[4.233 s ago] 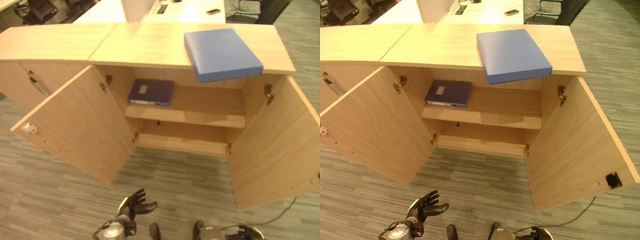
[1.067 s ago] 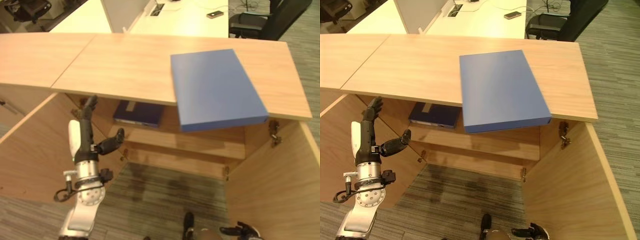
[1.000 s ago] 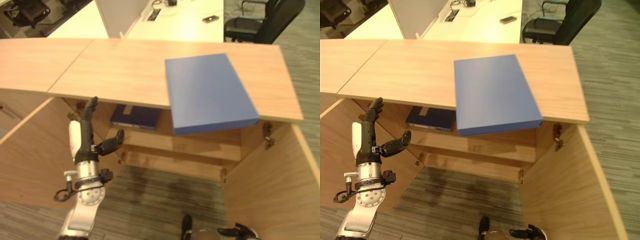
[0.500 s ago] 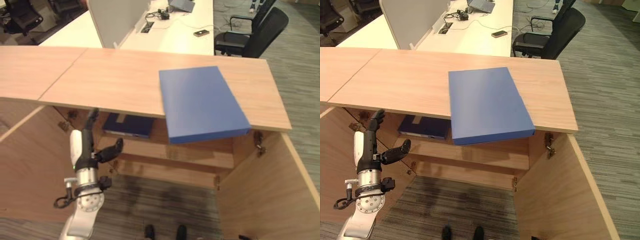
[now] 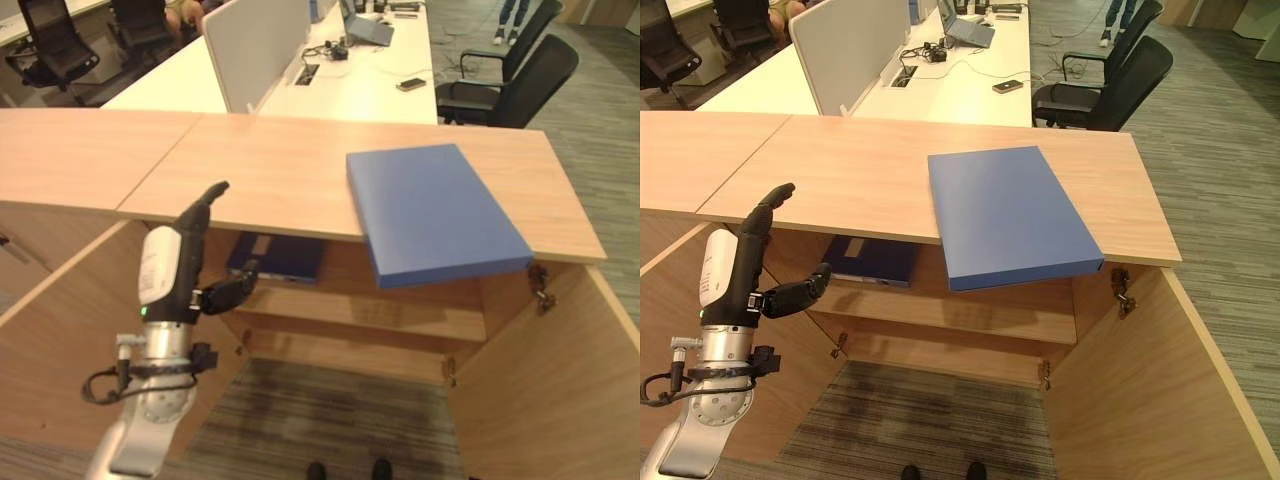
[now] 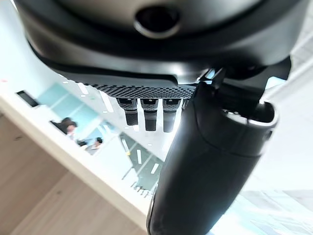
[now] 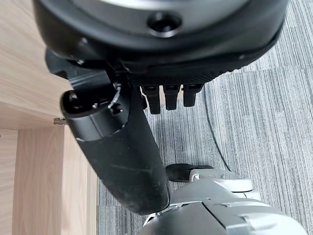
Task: Put the empty folder in the office cabinet
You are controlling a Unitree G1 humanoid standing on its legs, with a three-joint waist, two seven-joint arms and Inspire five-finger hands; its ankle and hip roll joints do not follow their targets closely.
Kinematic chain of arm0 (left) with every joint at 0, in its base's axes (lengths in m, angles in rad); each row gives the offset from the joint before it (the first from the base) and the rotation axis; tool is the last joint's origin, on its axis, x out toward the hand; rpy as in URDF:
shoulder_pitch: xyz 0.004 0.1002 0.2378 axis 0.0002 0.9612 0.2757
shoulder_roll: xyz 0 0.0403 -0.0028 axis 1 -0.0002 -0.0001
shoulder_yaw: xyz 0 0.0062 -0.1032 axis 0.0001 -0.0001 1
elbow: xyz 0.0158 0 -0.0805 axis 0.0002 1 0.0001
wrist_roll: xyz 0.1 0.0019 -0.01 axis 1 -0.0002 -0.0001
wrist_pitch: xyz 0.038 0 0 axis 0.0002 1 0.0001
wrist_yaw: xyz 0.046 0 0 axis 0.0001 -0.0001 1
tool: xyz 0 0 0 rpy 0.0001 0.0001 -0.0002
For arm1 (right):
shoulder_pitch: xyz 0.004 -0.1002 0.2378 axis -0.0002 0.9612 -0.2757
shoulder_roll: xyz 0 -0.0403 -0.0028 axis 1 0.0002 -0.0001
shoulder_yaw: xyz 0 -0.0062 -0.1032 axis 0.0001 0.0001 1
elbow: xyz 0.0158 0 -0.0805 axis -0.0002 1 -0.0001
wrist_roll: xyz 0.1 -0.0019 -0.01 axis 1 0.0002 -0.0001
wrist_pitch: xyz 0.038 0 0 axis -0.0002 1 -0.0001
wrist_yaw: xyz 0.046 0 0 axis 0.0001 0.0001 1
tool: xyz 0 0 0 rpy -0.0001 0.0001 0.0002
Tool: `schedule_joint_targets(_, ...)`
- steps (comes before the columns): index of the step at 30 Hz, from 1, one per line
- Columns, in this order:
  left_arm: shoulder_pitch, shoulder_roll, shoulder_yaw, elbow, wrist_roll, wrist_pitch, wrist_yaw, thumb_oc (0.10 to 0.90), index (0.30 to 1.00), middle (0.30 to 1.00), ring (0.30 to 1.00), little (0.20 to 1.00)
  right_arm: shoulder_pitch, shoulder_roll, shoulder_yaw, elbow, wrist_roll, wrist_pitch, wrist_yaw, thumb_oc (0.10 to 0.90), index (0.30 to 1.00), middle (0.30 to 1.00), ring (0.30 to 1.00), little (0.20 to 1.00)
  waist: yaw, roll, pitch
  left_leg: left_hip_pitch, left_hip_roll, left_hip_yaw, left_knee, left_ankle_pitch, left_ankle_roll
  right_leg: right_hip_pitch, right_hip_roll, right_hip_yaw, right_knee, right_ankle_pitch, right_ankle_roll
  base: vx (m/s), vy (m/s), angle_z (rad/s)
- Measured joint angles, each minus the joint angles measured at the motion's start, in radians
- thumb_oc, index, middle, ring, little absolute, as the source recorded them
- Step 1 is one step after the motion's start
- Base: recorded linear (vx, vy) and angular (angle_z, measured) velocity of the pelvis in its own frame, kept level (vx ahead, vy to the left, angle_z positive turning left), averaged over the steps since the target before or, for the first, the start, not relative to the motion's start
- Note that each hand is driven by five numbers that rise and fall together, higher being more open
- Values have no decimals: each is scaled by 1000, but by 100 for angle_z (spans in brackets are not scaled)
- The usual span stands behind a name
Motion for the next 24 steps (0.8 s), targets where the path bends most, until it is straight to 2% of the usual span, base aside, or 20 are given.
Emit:
schedule_joint_targets(3,12,-14,-51,-41,-43,-6,-29,800,900,900,900,900,1,0,0,-1,-1,0,1,800,900,900,900,900,-3,-1,-10,3,0,6,1,0,1,0,0,6,0,1,2,-22,32,-6)
schedule_joint_targets(8,-10,-3,-59,-112,-80,-29,-54,800,900,900,900,900,3,0,0,4,-18,2,1,800,900,900,900,900,-16,-1,-17,6,0,7,1,1,2,2,0,8,-2,2,4,-4,4,-1)
schedule_joint_targets(12,-94,43,-146,-76,-78,-31,-71,800,900,900,900,900,3,1,1,6,-18,4,3,800,900,900,900,900,-27,-1,-43,7,0,11,1,1,3,1,0,13,-6,4,6,-12,24,-3)
schedule_joint_targets(15,-98,45,-180,-58,-71,-31,-93,800,900,900,900,900,2,1,1,6,-18,4,3,800,900,900,900,900,-29,2,-45,11,0,28,1,0,3,-1,0,27,-7,7,9,4,8,-14)
schedule_joint_targets(24,-124,80,-212,4,8,-31,-113,800,900,900,900,900,5,-1,1,9,-18,7,2,800,900,900,900,900,-52,5,-47,22,0,43,-2,-3,8,3,0,41,-7,10,13,7,8,-5)
